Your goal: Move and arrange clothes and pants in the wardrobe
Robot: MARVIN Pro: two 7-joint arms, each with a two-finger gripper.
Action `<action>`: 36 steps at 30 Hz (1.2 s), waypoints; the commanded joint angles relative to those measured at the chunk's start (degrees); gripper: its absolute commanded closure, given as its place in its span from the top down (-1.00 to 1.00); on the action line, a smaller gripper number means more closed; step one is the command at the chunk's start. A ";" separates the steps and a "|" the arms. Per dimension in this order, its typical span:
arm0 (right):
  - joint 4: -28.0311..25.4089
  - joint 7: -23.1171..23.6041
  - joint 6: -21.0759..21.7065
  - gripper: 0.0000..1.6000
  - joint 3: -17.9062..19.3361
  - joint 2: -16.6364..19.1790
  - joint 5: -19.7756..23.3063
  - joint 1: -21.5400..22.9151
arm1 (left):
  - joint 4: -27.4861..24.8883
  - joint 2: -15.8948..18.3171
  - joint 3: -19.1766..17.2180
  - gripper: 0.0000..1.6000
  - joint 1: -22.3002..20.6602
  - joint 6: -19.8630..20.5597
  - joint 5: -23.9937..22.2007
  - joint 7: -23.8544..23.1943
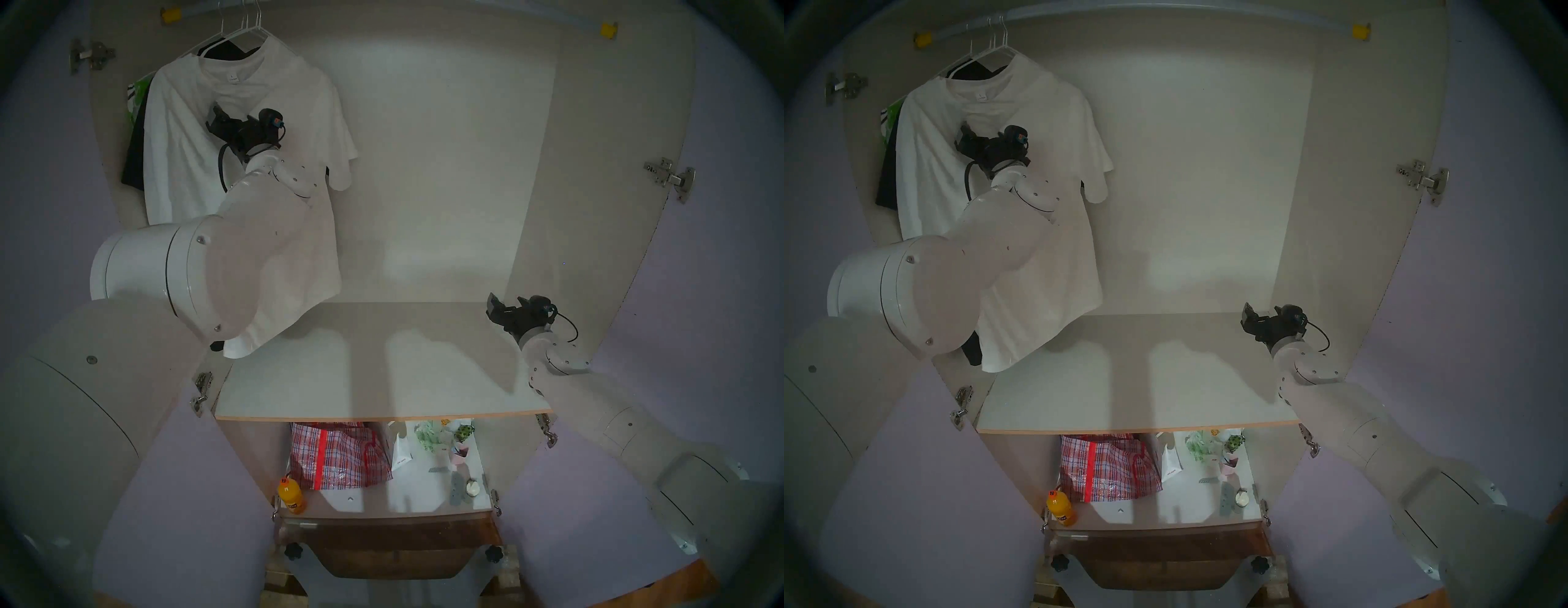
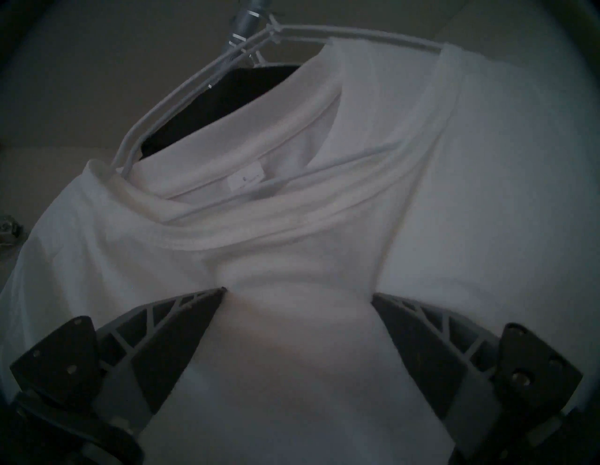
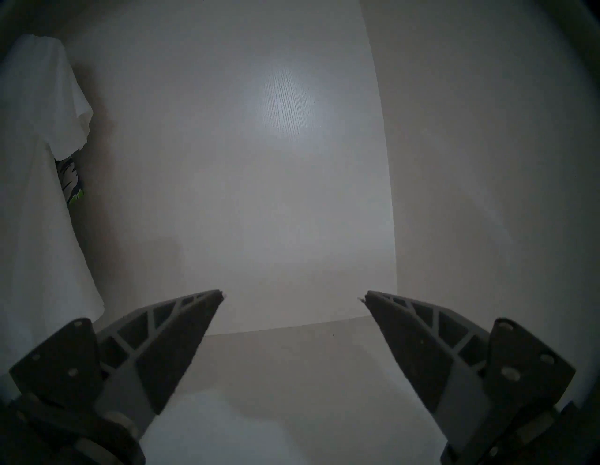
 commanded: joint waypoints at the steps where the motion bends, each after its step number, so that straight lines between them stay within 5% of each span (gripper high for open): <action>1: -0.87 0.12 -0.29 1.00 0.52 0.06 -0.12 1.42 | -0.54 -2.67 1.28 1.00 -0.30 -2.92 1.03 -0.31; 10: -0.62 0.12 -0.29 1.00 0.50 -0.05 -0.09 1.36 | 0.15 -4.66 3.77 1.00 2.22 -5.30 1.93 -0.64; 32: -0.29 0.12 -0.28 1.00 0.46 -0.15 -0.06 1.24 | -0.85 2.33 20.17 1.00 16.97 -10.16 6.18 -2.65; 36: -0.26 0.13 -0.28 1.00 0.46 -0.17 -0.06 1.23 | -0.71 3.15 20.98 1.00 18.07 -12.20 5.28 -2.94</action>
